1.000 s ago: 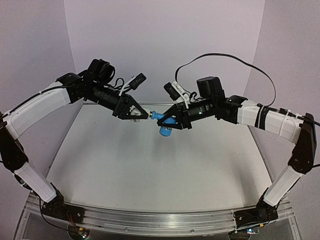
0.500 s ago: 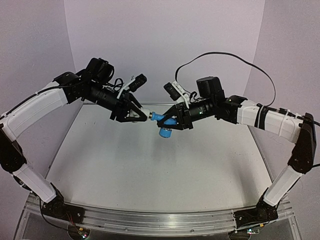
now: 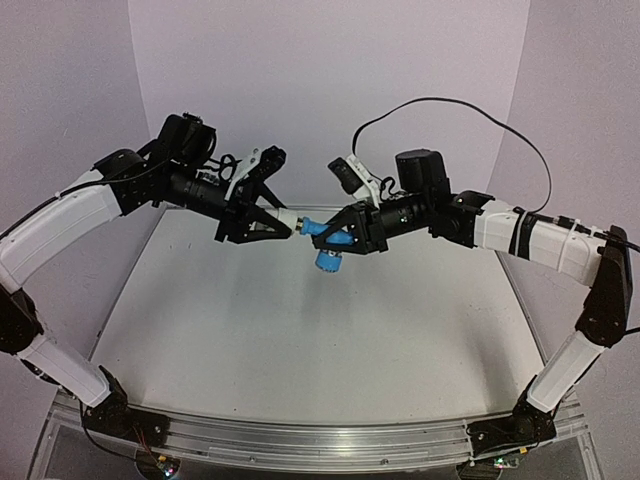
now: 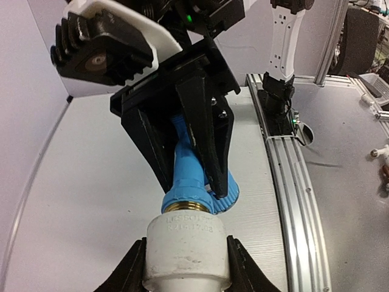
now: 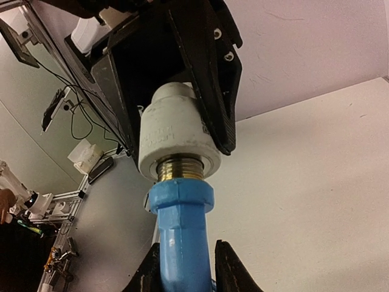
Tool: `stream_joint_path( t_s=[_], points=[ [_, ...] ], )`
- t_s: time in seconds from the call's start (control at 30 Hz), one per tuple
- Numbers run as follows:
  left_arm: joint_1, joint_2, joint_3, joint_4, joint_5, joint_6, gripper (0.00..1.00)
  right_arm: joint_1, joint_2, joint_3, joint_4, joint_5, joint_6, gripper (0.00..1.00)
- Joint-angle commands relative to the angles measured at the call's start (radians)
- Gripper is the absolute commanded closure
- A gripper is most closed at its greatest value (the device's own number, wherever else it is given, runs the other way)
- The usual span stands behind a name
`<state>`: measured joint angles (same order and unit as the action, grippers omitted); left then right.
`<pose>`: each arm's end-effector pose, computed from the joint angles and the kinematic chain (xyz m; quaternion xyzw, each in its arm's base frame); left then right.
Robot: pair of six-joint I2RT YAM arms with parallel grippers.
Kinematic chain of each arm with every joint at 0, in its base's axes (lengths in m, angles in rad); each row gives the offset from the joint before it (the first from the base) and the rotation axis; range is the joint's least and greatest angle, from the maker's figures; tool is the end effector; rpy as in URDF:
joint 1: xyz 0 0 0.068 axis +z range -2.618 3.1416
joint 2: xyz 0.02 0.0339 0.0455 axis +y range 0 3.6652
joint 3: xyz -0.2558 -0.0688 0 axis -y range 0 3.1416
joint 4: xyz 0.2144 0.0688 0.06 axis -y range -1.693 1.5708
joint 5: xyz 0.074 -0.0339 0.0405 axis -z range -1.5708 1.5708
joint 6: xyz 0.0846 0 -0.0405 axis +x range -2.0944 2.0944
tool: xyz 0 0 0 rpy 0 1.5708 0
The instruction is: Install the water faucets
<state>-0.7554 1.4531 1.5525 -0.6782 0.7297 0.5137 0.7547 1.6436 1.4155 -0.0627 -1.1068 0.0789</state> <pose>0.1885 -0.2550 0.3735 0.6238 0.5610 -0.3651 0.4035 0.2164 0.3073 0.3465 -0.5223 0.5397 0.5912 0.2939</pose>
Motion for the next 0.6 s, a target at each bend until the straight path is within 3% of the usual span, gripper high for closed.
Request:
stream_joint_path(
  t_s=[0.0,0.33,0.57],
  points=[
    [-0.108,0.032,-0.091,0.256,-0.051,0.110,1.00,0.074,-0.014,0.097,0.449,-0.106,0.126,1.00],
    [-0.121,0.047,-0.097,0.253,-0.005,0.268,1.00,0.074,-0.018,0.083,0.466,-0.140,0.173,1.00],
    [-0.124,0.057,-0.088,0.147,-0.105,0.361,1.00,0.074,-0.056,0.050,0.340,-0.116,0.116,1.00]
  ],
)
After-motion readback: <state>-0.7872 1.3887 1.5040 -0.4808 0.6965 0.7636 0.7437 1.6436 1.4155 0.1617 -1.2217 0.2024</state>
